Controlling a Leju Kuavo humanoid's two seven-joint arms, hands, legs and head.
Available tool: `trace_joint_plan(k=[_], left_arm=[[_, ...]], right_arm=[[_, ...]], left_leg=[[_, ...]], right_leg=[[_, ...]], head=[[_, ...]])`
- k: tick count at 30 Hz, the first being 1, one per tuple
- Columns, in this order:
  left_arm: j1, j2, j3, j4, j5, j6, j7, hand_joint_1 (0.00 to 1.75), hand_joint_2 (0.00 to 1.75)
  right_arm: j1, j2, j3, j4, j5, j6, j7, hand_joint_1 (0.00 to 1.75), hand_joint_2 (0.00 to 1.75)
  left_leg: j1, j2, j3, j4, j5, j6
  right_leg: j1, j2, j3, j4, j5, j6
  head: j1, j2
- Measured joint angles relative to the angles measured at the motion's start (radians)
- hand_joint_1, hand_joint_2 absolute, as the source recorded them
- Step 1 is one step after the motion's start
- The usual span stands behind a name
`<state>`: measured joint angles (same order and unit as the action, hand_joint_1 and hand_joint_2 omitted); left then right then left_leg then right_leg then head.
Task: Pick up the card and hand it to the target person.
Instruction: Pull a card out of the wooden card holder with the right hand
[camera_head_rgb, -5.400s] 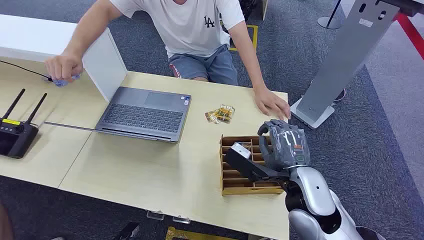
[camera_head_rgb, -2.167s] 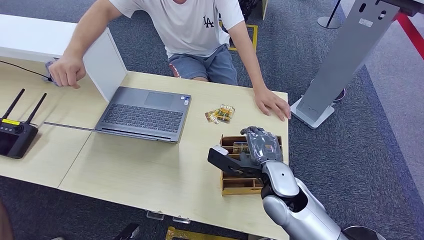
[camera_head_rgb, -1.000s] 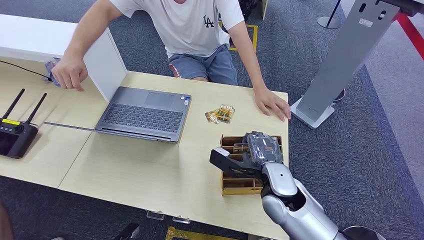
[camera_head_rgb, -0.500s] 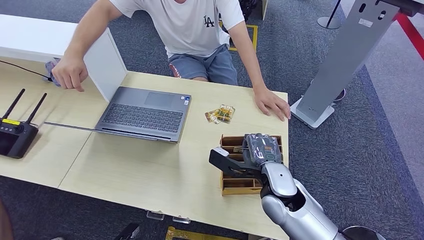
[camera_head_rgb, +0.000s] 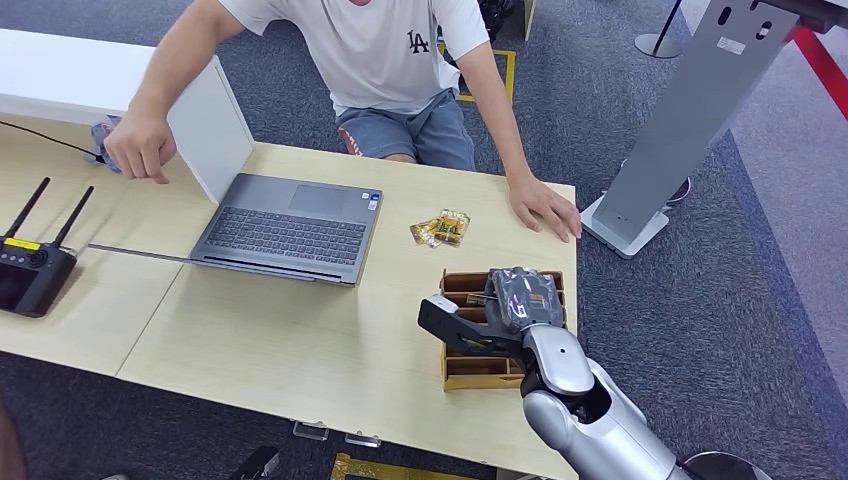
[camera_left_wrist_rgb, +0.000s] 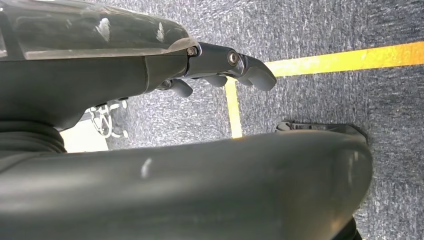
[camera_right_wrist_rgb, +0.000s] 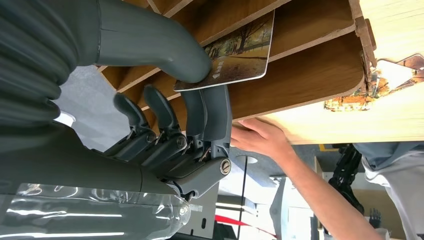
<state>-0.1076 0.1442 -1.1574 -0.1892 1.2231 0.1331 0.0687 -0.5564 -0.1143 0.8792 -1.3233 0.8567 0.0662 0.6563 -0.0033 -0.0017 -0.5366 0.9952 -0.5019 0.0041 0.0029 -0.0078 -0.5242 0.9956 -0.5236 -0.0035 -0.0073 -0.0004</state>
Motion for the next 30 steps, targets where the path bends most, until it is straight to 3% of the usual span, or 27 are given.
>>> trace_joint_plan(k=[22,30], left_arm=[[0.0,0.0,-0.001,0.0,0.004,0.003,-0.007,0.0,0.0],[0.003,0.0,-0.001,0.0,0.008,0.009,-0.006,0.0,0.0]], right_arm=[[0.0,-0.002,-0.002,-0.005,-0.008,-0.008,-0.003,1.75,1.75],[-0.005,-0.035,-0.032,-0.137,0.053,-0.047,0.035,1.75,1.75]], left_leg=[[0.0,0.0,0.0,0.0,0.0,0.0],[0.0,0.0,0.0,0.0,0.0,0.0]], right_leg=[[0.0,0.0,0.0,0.0,0.0,0.0],[0.0,0.0,0.0,0.0,0.0,0.0]], head=[[0.0,0.0],[0.0,0.0]])
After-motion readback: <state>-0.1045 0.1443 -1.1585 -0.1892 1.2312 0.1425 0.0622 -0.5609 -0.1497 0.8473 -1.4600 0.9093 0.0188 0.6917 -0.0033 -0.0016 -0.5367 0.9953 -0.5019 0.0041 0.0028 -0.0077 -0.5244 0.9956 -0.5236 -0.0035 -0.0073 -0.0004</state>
